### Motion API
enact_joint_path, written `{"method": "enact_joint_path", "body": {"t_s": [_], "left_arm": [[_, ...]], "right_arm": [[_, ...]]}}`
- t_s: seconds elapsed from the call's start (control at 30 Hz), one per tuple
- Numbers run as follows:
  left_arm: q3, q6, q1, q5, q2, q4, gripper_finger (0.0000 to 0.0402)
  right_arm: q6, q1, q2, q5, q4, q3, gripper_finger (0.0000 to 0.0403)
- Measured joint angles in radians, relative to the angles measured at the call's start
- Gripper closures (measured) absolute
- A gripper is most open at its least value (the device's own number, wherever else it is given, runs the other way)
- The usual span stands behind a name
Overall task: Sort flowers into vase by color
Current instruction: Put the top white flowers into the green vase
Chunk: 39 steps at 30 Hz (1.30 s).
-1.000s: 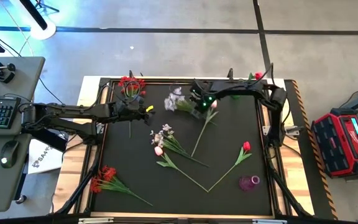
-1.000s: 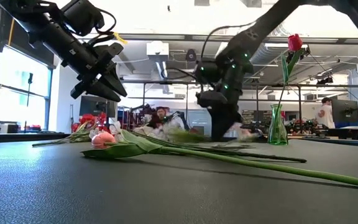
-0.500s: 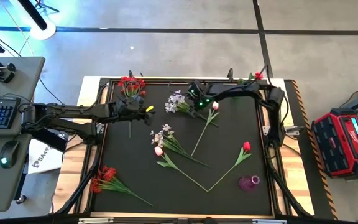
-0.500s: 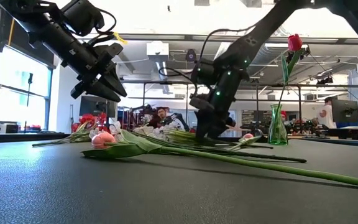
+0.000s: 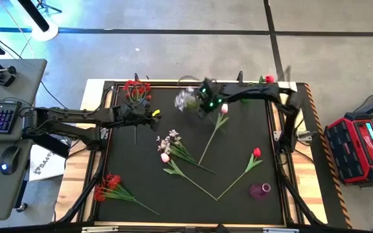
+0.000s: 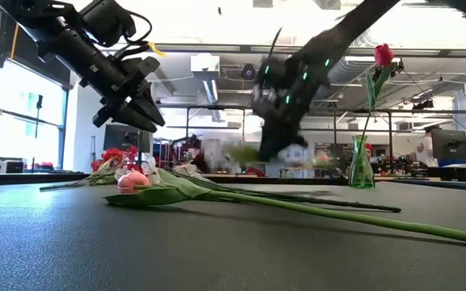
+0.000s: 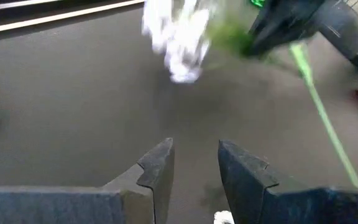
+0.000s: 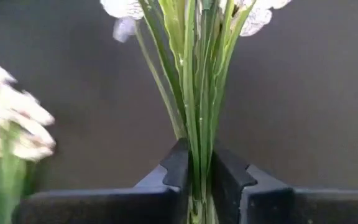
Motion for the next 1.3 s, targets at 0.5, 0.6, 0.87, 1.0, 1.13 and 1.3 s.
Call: {"method": "enact_joint_path", "body": {"t_s": [0.5,0.6,0.87,1.0,1.13,1.3], "left_arm": [[0.0,0.047,-0.001,0.064,0.0,0.121,0.0289],[0.0,0.099,-0.003,0.096,0.0,0.229,0.0289],[0.0,0.128,-0.002,0.076,0.0,0.224,0.0289],[0.0,0.125,-0.002,0.076,0.0,0.208,0.0289],[0.0,0.121,-0.002,0.074,0.0,0.208,0.0289],[0.0,0.12,-0.002,0.072,0.0,0.207,0.0289]], "right_arm": [[-0.094,0.029,-0.365,-0.067,0.564,-0.207,0.0399],[-0.045,0.027,-0.384,-0.13,0.69,-0.229,0.0399],[-0.337,0.012,-0.48,0.102,0.674,-0.203,0.0401],[-0.373,-0.026,-0.536,0.34,0.653,-0.202,0.0402],[-0.356,-0.095,-0.556,0.479,0.649,-0.204,0.0402],[-0.405,-0.171,-0.566,0.592,0.691,-0.203,0.0402]]}}
